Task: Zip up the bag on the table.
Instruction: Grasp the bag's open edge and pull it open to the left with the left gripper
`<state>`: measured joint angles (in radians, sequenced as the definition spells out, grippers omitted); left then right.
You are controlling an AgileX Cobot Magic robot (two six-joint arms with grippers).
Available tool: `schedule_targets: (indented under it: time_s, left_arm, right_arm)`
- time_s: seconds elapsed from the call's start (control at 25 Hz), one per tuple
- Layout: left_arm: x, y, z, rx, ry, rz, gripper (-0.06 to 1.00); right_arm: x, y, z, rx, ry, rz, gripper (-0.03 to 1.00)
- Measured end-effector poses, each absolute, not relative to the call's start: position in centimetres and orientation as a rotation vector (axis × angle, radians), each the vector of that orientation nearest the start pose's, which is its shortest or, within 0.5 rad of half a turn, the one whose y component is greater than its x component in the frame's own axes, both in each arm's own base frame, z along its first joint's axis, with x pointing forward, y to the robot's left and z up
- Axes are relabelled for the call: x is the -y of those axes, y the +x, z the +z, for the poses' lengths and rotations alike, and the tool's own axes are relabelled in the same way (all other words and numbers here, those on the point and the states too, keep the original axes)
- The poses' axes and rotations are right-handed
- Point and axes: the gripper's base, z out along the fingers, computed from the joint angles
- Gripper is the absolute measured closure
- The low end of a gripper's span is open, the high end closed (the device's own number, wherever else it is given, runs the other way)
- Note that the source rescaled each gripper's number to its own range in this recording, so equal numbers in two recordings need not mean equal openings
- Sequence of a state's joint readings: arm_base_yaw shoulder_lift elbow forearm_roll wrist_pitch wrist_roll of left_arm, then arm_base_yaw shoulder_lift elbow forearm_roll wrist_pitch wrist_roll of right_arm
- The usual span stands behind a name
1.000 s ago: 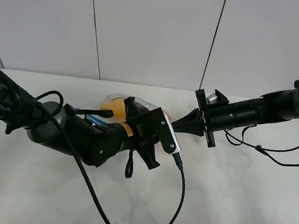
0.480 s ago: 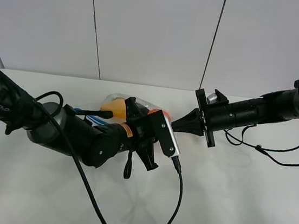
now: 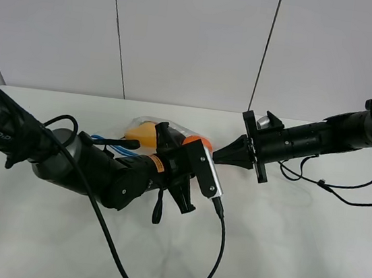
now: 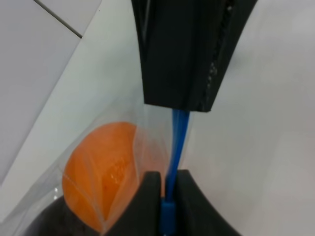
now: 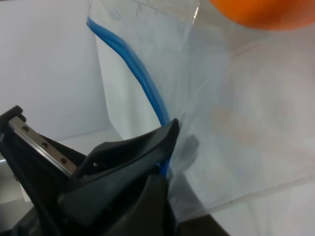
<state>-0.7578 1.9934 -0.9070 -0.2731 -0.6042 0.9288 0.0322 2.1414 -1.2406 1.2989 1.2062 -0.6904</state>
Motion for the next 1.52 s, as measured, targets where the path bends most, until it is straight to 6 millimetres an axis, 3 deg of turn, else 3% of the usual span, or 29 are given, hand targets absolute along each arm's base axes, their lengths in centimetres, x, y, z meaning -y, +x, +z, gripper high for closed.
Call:
schedule_targets:
  time_s: [0.24,0.8,1.52]
  left_arm:
    - [23.9,30.6,13.0,-1.53,1.258,0.19,0.94]
    - [16.0,35.4,13.0,-1.613,1.187,0.421,0.94]
    - [8.3,37.8,12.8,-1.725,1.088,0.581,0.94]
  right_arm:
    - [-9.4,37.8,13.4,-2.645,0.151,1.681,0.97]
    - [-9.4,38.1,13.5,-2.623,0.176,1.679,0.97]
    - [-9.5,38.1,13.6,-2.622,0.172,1.688,0.97]
